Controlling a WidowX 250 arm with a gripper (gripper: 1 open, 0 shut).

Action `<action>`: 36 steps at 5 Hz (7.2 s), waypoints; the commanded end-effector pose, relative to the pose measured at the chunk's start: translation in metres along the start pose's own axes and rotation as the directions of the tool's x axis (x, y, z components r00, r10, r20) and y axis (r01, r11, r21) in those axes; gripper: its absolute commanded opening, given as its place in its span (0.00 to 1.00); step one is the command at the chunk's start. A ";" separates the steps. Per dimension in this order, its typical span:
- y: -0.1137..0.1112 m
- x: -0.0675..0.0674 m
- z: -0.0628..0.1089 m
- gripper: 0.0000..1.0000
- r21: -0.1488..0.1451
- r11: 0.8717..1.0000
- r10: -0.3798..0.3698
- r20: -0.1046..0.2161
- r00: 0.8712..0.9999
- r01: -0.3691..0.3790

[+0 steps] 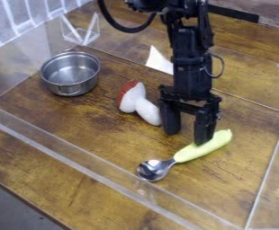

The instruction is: Move the green spoon to the left

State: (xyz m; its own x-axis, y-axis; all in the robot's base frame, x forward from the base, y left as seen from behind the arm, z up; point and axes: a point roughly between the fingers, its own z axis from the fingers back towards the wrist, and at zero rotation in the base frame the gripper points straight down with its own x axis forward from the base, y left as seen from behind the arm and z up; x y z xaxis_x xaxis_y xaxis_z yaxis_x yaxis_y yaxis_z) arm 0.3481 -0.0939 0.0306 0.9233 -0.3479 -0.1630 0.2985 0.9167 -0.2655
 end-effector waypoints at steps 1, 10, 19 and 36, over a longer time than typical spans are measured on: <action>-0.003 -0.006 0.008 1.00 0.019 1.000 -0.025 -0.001 1.000 0.025; -0.005 -0.012 0.027 0.00 0.163 0.985 0.023 0.157 0.987 -0.049; 0.058 -0.058 0.058 0.00 0.338 0.936 -0.186 0.244 0.952 0.096; -0.018 -0.043 -0.024 0.00 -0.014 0.588 0.784 0.257 0.565 -0.809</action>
State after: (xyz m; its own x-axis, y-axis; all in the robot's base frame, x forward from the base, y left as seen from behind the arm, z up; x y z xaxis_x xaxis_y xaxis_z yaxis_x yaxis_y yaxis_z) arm 0.3131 -0.0629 0.0321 0.7801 0.6256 -0.0061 -0.6250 0.7787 -0.0550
